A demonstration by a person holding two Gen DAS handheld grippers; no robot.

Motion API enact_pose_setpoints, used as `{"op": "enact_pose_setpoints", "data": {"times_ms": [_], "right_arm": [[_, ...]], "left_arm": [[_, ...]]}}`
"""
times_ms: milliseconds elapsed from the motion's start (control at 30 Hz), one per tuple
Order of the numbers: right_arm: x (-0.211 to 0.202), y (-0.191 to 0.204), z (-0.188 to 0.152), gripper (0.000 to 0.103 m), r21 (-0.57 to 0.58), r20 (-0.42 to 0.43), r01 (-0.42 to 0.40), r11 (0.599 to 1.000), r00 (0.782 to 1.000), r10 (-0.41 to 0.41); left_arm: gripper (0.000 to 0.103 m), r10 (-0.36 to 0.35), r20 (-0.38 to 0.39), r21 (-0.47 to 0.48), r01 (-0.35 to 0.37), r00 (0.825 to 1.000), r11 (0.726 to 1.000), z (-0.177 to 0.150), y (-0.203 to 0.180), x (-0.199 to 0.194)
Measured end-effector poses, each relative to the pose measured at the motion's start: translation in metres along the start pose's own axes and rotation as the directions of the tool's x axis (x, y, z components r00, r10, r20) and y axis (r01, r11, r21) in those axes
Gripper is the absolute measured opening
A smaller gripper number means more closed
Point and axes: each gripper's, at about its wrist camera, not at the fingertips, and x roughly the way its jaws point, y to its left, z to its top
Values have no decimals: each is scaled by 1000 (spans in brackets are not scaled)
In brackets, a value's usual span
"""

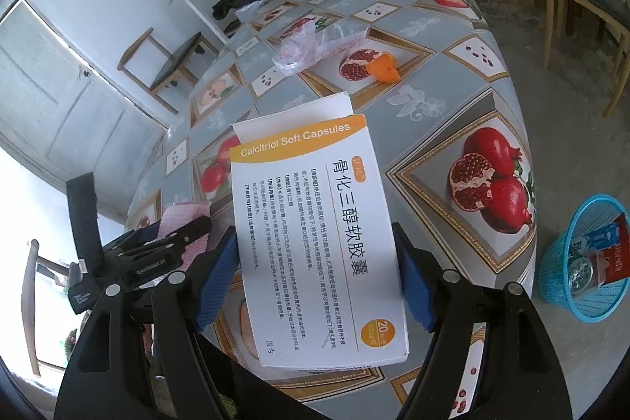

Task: Collect trash
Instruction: 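Lift the pink sponge with the left tool and carry both items toward the wastebasket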

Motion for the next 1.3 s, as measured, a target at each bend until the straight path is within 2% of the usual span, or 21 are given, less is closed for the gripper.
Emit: {"op": "enact_pose_setpoints", "data": {"times_ms": [100, 200, 367, 500, 1033, 1200, 1300], "right_arm": [[-1, 1, 0, 72, -2, 1, 5, 1000, 1000, -5], [-1, 3, 0, 72, -1, 1, 6, 1000, 1000, -6], [0, 8, 1, 72, -9, -1, 8, 1000, 1000, -8], [1, 14, 1, 72, -16, 1, 6, 1000, 1000, -6], [-9, 19, 0, 72, -18, 31, -35, 999, 999, 35], [-32, -2, -7, 72, 20, 84, -62, 998, 995, 60], [-55, -22, -13, 72, 63, 134, -60, 996, 990, 51]], "left_arm": [[78, -41, 39, -15, 41, 998, 999, 1, 0, -10], [78, -113, 91, -34, 116, 989, 993, 4, 0, -22], [78, -181, 176, -20, 187, 968, 982, 6, -6, -43], [78, -224, 206, -4, 230, 953, 973, 5, -11, -53], [78, -285, 269, -1, 296, 920, 955, 1, -18, -78], [78, -317, 266, 44, 317, 911, 947, 3, -43, -87], [78, -364, 242, 95, 352, 899, 931, 6, -70, -92]]}}
